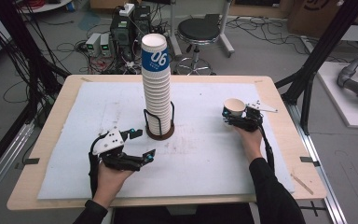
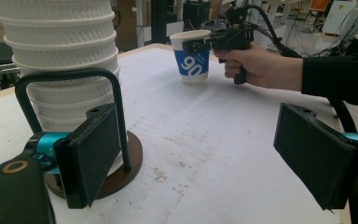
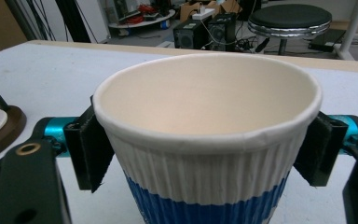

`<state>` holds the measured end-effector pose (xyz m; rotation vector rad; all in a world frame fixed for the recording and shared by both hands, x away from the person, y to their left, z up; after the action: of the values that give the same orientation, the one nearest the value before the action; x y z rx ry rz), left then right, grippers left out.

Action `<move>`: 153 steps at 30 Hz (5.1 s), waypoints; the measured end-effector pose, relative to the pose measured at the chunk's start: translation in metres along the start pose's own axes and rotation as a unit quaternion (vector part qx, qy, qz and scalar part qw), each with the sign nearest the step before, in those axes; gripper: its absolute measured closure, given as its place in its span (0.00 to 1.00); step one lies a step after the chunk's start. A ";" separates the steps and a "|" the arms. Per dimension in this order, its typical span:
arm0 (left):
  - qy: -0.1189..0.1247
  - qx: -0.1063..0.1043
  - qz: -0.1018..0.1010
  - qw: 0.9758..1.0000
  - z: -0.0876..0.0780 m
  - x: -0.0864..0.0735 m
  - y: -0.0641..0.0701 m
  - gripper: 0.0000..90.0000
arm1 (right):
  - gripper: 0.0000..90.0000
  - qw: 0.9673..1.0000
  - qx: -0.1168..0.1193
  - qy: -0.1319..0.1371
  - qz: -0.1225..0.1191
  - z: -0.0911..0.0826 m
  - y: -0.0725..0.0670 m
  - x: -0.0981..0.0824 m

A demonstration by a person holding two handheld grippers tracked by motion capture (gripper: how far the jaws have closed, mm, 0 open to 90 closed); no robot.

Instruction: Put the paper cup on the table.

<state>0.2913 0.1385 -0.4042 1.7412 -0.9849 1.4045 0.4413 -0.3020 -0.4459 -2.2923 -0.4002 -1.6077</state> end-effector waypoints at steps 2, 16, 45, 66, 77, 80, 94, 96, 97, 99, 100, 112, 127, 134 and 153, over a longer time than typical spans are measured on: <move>-0.001 0.000 0.001 1.000 0.000 0.000 0.000 0.16 | 0.22 1.000 -0.002 -0.004 0.001 0.000 0.000 -0.001; -0.002 -0.002 0.003 1.000 0.001 0.000 0.002 0.16 | 0.21 1.000 -0.009 -0.022 -0.008 -0.006 -0.001 -0.002; -0.005 -0.003 0.003 1.000 0.003 0.001 0.003 0.16 | 0.15 0.998 -0.027 -0.044 -0.026 -0.015 -0.009 -0.010; -0.006 -0.010 0.005 1.000 0.005 0.001 0.003 0.16 | 0.15 0.996 -0.056 -0.066 -0.034 -0.030 -0.008 -0.008; -0.007 -0.015 0.006 1.000 0.008 0.002 0.003 0.16 | 0.15 0.994 -0.059 -0.086 -0.035 -0.046 -0.010 -0.008; -0.008 -0.014 0.006 1.000 0.008 0.003 0.003 0.16 | 0.15 0.994 -0.059 -0.087 -0.039 -0.051 -0.012 -0.009; -0.005 -0.007 0.003 1.000 0.007 0.003 0.002 0.16 | 0.15 0.999 -0.018 -0.048 0.000 -0.094 -0.018 0.000; -0.004 -0.005 0.004 1.000 0.006 0.004 0.002 0.16 | 0.15 0.999 -0.004 -0.030 0.009 -0.102 -0.020 0.003; -0.003 -0.004 0.005 1.000 0.006 0.005 0.002 0.16 | 0.15 1.000 0.007 -0.022 0.016 -0.106 -0.021 0.006; 0.000 -0.001 0.004 1.000 0.006 0.006 0.002 0.16 | 0.15 0.999 0.028 -0.002 0.019 -0.112 -0.023 0.010; 0.000 0.000 0.004 1.000 0.006 0.007 0.002 0.16 | 0.15 0.999 0.042 0.007 0.022 -0.115 -0.025 0.013; 0.007 -0.022 0.009 1.000 0.008 0.016 0.007 0.16 | 0.15 0.983 0.167 0.058 -0.057 -0.133 -0.053 0.031; 0.012 -0.035 0.001 0.999 0.002 0.013 0.006 0.16 | 0.15 0.968 0.231 0.044 -0.088 -0.133 -0.060 0.036; 0.021 -0.022 0.002 1.000 -0.004 0.013 0.006 0.16 | 0.15 0.960 0.256 0.037 -0.108 -0.130 -0.063 0.035; 0.025 -0.019 -0.003 0.999 -0.007 0.011 0.004 0.16 | 0.15 0.959 0.263 0.020 -0.106 -0.120 -0.066 0.026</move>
<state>0.2861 0.1415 -0.3914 1.6717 -0.9718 1.4093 0.3213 -0.2892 -0.3770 -1.8559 -0.9631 -1.4150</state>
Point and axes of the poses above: each handheld gripper's, and its own axes: z roughly forward along the jaws, x roughly out of its top, y roughly to its right, the point moved 1 cm from there along z, roughly forward along the jaws, and after that the axes turned 5 degrees about -x, right-handed, at the moved point
